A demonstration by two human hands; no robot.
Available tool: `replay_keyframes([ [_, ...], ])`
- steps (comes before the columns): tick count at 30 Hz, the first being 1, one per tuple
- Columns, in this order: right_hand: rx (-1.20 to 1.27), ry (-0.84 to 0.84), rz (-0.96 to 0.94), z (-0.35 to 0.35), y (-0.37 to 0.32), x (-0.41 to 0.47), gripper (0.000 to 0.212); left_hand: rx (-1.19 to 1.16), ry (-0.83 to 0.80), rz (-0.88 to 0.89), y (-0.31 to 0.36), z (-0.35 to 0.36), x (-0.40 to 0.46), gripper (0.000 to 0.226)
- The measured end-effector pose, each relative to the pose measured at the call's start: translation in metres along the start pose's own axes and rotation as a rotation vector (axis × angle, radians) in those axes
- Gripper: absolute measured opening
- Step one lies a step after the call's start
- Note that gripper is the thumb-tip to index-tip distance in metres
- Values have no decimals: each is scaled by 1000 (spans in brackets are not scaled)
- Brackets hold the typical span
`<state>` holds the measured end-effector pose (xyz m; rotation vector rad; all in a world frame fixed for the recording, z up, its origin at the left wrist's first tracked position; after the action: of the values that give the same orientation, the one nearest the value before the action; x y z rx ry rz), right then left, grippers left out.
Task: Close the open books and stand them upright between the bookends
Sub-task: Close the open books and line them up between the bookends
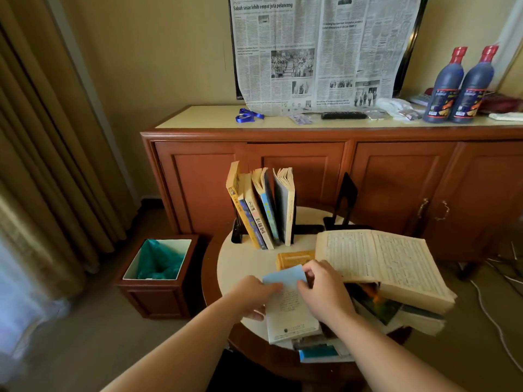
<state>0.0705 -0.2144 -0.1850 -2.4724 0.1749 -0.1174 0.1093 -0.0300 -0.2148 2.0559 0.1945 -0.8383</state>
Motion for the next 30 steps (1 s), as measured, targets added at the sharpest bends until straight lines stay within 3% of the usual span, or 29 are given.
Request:
replay_keyframes([
  [6,-5,6,-27,-4,3,-20,5,-393,11,66,-11,5,-3,25],
  [12,-8,65,-29,-22,15,-31,7,-520,155,74,-29,-37,2,21],
  [16,-55,133,-44,-29,23,-37,8,-362,277,100,-44,-60,9,25],
  [21,-261,282,-141,-39,30,-40,17,200,420,20,-54,-69,13,44],
  [24,-417,428,-111,-51,40,-39,35,447,449,-56,-48,-58,9,58],
  [27,-454,377,38,-60,54,-32,55,405,477,101,-22,-36,6,54],
  [30,-494,265,68,-63,63,-25,61,280,429,343,11,-1,5,45],
])
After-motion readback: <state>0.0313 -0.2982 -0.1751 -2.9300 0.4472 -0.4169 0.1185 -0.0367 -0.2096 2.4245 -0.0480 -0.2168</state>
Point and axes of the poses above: each hand's wrist, its own x-axis towards the middle knuckle, its own z-axis out of the palm, y = z × x, the point moved 5 cm from there along x, towards the middle knuckle, and after that the axes turned 5 degrees about -y, right-handed, at the moved point
